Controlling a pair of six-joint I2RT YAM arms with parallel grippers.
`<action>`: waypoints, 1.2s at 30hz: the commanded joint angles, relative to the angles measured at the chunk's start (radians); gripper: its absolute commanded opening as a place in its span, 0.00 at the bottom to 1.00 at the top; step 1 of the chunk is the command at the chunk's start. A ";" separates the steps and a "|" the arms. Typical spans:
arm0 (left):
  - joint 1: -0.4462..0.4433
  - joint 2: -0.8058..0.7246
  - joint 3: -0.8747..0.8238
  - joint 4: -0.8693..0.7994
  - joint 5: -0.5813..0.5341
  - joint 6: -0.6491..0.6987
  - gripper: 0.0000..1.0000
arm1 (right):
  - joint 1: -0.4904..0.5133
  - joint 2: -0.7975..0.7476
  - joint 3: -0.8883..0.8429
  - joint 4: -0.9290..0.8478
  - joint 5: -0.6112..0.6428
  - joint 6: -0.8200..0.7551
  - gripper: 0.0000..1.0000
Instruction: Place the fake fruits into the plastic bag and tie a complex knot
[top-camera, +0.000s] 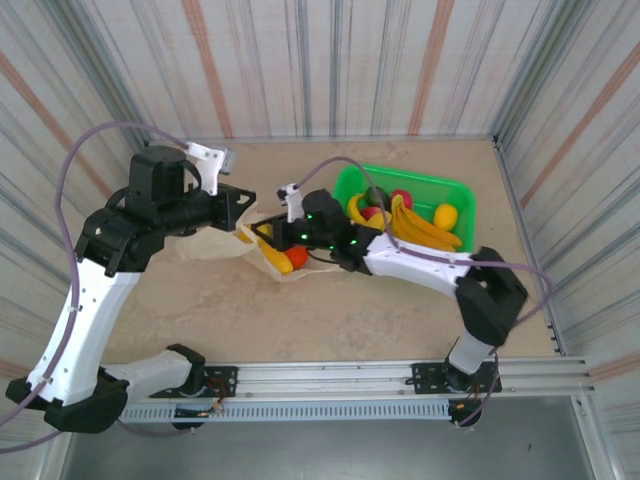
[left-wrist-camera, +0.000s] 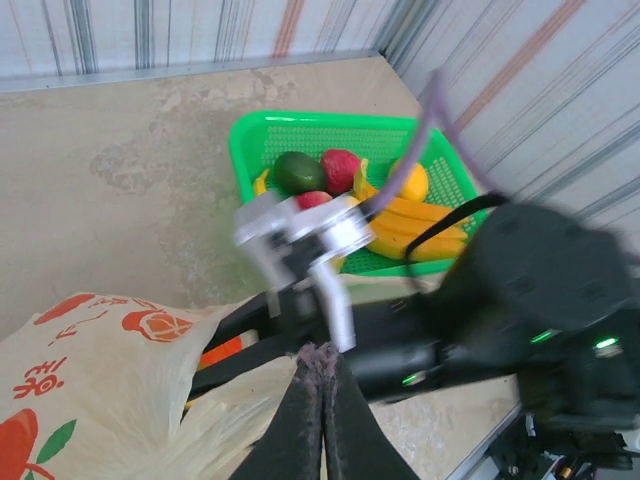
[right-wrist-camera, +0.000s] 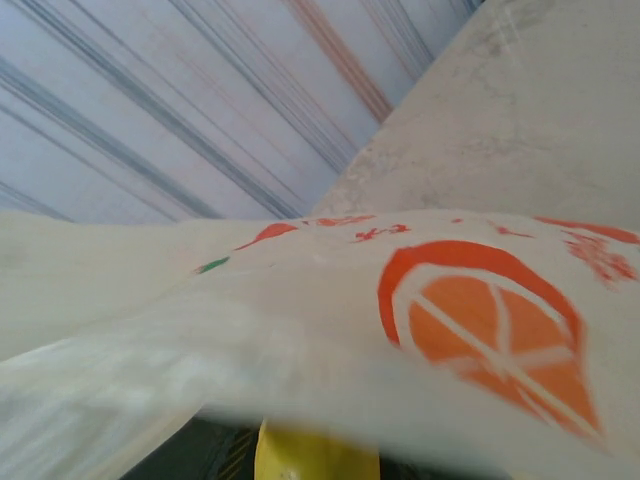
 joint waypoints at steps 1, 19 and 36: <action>0.006 0.008 0.029 0.007 -0.041 0.002 0.00 | 0.032 0.118 0.081 0.159 0.096 0.010 0.46; 0.028 -0.021 -0.003 0.000 -0.076 -0.002 0.00 | -0.043 -0.161 -0.014 -0.146 -0.119 -0.081 0.72; 0.025 -0.024 -0.040 0.020 -0.006 -0.009 0.00 | -0.503 -0.582 -0.032 -0.677 -0.179 -0.058 0.63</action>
